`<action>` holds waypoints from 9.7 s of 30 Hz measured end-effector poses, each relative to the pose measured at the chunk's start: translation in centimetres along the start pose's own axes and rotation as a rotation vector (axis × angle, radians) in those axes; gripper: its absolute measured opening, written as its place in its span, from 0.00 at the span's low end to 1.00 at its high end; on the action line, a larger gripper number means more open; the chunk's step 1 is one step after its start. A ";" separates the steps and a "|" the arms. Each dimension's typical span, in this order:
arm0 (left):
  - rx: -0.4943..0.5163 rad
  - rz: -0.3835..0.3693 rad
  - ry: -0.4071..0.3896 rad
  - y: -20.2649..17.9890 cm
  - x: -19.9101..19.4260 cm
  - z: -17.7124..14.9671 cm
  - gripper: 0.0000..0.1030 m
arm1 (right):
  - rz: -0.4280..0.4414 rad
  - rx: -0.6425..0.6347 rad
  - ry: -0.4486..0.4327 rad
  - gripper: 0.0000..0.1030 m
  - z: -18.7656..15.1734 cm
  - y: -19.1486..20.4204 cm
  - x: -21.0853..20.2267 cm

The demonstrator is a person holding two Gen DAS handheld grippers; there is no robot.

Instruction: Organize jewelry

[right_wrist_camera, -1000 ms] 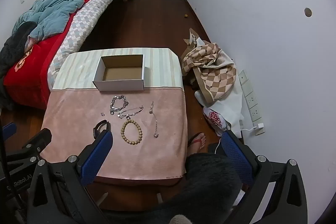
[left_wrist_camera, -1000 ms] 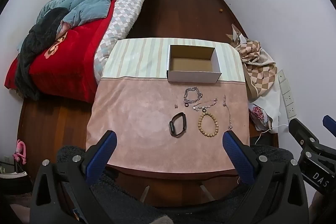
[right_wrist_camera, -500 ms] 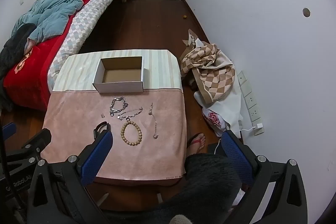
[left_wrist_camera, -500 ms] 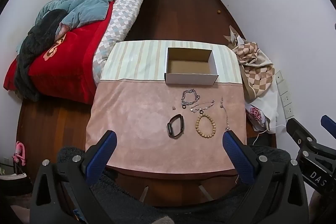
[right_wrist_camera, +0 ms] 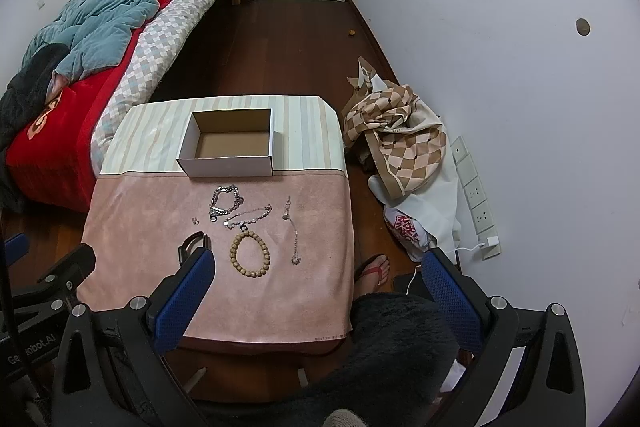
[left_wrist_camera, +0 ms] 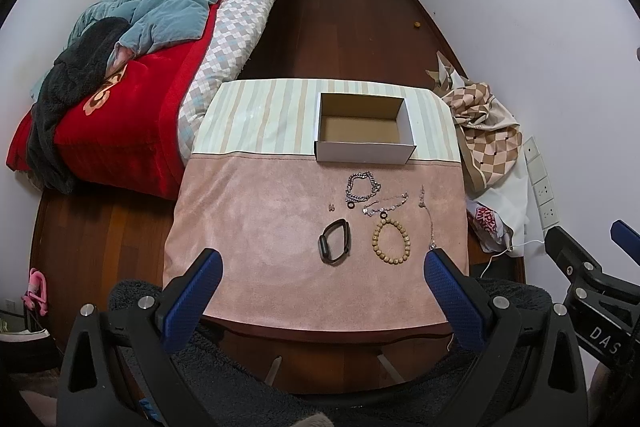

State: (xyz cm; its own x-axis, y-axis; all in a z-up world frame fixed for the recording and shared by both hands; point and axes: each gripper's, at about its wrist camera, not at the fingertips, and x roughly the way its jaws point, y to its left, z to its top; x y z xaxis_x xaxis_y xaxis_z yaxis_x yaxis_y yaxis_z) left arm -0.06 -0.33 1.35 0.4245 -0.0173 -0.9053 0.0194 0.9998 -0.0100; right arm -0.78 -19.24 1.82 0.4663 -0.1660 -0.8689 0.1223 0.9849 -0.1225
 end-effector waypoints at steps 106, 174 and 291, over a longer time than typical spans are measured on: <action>0.041 0.019 0.345 2.3 30.0 -2.5 0.13 | 0.140 -0.037 0.371 0.58 -5.2 6.1 32.5; -0.036 0.099 0.054 4.4 26.0 15.9 0.99 | 0.204 -0.074 0.149 0.93 12.8 8.6 31.2; -0.014 -0.125 -0.006 1.9 22.4 4.1 0.06 | 0.349 0.162 -0.043 0.10 1.6 1.4 21.1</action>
State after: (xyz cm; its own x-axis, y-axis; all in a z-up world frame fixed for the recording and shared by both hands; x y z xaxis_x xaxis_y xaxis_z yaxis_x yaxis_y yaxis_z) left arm 13.24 1.11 -17.19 0.4249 -0.1417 -0.8941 0.0600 0.9899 -0.1283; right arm 10.67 -21.41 -15.91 0.5404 0.1723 -0.8236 0.0853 0.9626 0.2573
